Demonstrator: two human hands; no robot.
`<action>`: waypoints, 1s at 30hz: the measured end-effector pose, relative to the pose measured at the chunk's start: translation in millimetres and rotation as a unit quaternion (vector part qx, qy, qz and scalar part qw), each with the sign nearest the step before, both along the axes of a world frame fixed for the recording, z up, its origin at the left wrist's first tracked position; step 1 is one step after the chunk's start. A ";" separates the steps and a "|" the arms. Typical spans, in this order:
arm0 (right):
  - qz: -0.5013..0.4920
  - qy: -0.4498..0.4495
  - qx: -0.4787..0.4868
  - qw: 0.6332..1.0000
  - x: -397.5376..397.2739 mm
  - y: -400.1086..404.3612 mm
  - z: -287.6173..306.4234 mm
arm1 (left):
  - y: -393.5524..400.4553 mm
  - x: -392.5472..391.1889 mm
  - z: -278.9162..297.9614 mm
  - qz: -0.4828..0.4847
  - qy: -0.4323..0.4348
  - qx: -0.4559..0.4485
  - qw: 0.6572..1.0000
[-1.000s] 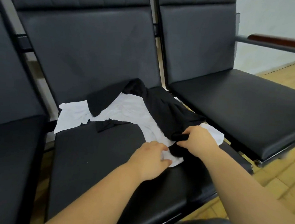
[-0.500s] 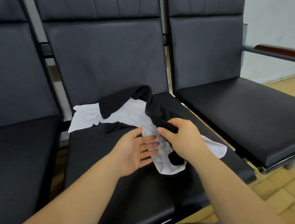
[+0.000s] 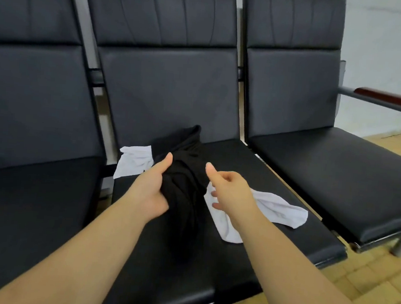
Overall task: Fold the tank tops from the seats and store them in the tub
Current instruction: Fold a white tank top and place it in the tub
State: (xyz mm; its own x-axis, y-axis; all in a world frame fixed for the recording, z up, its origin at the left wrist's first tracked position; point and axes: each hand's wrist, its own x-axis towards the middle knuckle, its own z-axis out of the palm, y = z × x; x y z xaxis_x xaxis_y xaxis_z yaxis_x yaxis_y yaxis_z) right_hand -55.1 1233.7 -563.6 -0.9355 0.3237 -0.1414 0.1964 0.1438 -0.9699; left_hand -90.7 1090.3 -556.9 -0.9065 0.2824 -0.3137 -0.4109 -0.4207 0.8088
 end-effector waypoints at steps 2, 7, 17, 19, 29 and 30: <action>0.011 -0.100 -0.171 0.980 -8.3 -6.6 -5.2 | -11.0 5.1 12.2 -0.006 0.034 0.003 0.999; 0.078 -0.091 -0.404 0.907 -29.2 -41.5 -19.4 | -55.2 16.5 14.5 -0.031 0.005 -0.056 0.998; 0.261 0.117 0.011 0.958 -1.1 -116.4 3.9 | -121.6 24.6 -14.3 0.026 -0.093 -0.148 0.984; 0.343 0.097 0.148 0.923 6.7 -120.5 5.7 | -125.5 23.6 -12.9 0.008 -0.089 -0.151 0.985; 0.193 0.008 -0.348 0.917 -8.4 -77.0 18.1 | -109.3 16.5 -32.7 0.020 -0.086 -0.096 0.991; 0.160 0.015 -0.418 0.894 -11.5 -66.0 21.5 | -107.6 15.3 -33.8 0.019 -0.081 -0.093 0.992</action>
State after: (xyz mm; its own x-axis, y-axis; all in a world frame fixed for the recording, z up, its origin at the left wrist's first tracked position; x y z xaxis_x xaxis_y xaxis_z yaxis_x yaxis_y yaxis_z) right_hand -66.6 1167.7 -542.1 -0.9686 -0.1686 -0.1826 0.2476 -0.5903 -0.7682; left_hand -75.4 982.7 -590.7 -0.8483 0.1732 -0.5004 -0.5295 -0.2875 0.7981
